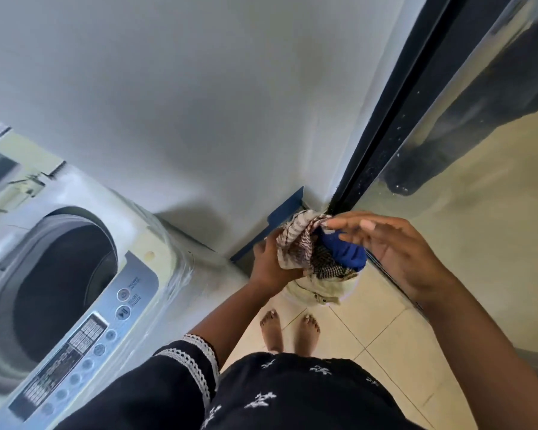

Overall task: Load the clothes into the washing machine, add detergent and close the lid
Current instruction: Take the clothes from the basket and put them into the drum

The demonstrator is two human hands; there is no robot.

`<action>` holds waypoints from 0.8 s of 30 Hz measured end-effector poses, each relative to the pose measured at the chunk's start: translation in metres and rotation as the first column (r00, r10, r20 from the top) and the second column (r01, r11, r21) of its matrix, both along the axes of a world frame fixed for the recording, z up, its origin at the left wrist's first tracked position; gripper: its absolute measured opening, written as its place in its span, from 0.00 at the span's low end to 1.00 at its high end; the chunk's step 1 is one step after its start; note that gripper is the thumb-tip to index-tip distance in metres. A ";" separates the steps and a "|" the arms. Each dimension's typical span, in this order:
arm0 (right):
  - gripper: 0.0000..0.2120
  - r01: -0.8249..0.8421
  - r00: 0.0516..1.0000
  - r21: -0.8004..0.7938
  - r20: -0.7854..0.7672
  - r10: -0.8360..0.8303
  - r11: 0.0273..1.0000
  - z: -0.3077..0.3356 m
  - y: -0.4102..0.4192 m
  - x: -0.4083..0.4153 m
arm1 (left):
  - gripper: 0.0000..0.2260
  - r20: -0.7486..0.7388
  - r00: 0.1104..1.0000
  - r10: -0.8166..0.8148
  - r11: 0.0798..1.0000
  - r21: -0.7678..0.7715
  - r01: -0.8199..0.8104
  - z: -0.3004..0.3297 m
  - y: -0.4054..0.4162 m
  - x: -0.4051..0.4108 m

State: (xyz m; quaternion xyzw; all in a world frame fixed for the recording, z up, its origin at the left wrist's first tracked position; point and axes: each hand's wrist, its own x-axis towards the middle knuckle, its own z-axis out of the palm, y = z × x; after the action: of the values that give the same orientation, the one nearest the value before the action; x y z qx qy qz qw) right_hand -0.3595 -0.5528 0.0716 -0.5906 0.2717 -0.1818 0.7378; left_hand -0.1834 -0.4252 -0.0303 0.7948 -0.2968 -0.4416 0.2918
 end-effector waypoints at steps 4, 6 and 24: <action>0.18 0.070 0.988 0.060 0.131 -0.077 0.996 0.011 0.003 -0.020 | 0.25 0.037 0.997 0.061 0.998 -0.019 -0.060 0.002 0.006 -0.006; 0.15 0.128 0.987 0.091 0.088 -0.136 0.988 0.010 0.003 -0.030 | 0.14 0.051 0.994 0.092 0.995 -0.038 -0.090 -0.002 0.008 -0.008; 0.35 -0.213 0.875 -0.432 -0.484 -0.026 0.876 -0.068 0.044 -0.007 | 0.09 -0.021 0.965 0.263 0.901 -0.353 -0.253 0.028 0.038 -0.026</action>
State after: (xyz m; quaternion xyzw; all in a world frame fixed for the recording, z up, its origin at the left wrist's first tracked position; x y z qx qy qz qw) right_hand -0.3668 -0.5092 0.0033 -0.7914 0.3617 -0.0547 0.4897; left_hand -0.2092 -0.3871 -0.0025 0.7676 -0.2672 -0.3282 0.4813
